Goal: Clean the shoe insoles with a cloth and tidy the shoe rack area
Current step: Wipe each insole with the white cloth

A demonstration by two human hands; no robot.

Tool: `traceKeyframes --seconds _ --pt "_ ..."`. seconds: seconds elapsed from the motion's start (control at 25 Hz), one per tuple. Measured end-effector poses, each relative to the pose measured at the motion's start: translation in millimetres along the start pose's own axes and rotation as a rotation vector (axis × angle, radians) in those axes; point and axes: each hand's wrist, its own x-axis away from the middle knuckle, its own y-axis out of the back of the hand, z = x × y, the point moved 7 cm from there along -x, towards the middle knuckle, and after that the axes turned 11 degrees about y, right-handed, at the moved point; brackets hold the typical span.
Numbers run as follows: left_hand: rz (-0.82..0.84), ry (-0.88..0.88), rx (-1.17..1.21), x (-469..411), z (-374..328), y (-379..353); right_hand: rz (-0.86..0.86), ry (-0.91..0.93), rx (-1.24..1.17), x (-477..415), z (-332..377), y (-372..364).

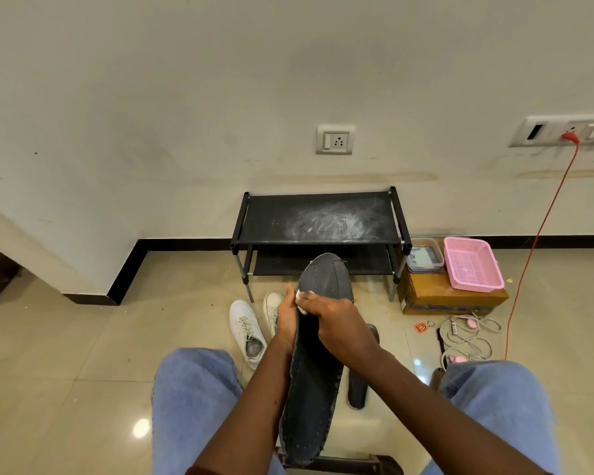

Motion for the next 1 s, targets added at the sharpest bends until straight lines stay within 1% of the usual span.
traceKeyframes --seconds 0.08,0.16,0.24,0.28,0.32,0.4,0.44,0.52,0.6,0.64,0.68,0.76,0.88,0.92,1.0 --pt "-0.062 -0.034 -0.094 -4 -3 7 -0.038 0.065 0.03 3 2 0" --pt "-0.031 -0.037 -0.088 -5 1 5 -0.061 0.086 0.108 3 2 4" --pt "-0.036 -0.063 -0.107 -2 3 5 -0.034 0.086 0.207 -1 1 7" --pt "0.008 -0.032 -0.059 2 6 0 -0.032 0.088 0.246 -3 -2 9" --pt "0.015 -0.017 -0.024 4 8 0 -0.025 0.08 0.276 -7 -7 11" --pt "0.098 0.007 0.022 11 16 -9 0.019 0.02 0.338 -15 -17 13" --pt "0.146 0.016 0.019 16 18 -14 0.044 -0.016 0.344 -19 -21 14" --pt "0.187 0.007 0.025 23 20 -18 0.063 -0.086 0.319 -26 -28 16" --pt "0.19 0.019 0.039 24 23 -16 0.026 -0.141 0.262 -30 -36 19" --pt "0.221 0.029 0.033 25 24 -17 -0.011 -0.16 0.224 -30 -39 20" --pt "0.226 0.026 0.041 26 23 -17 -0.04 -0.157 0.186 -28 -40 19" --pt "0.273 0.012 0.062 23 21 -16 -0.039 -0.087 0.114 -23 -32 14" --pt "0.136 -0.018 0.159 8 10 -1 -0.028 0.068 0.057 -6 -6 5" --pt "0.1 -0.005 0.162 4 8 0 -0.034 0.092 0.062 -2 -1 4" --pt "0.079 0.029 0.146 4 3 -2 -0.048 0.124 0.097 4 6 2"
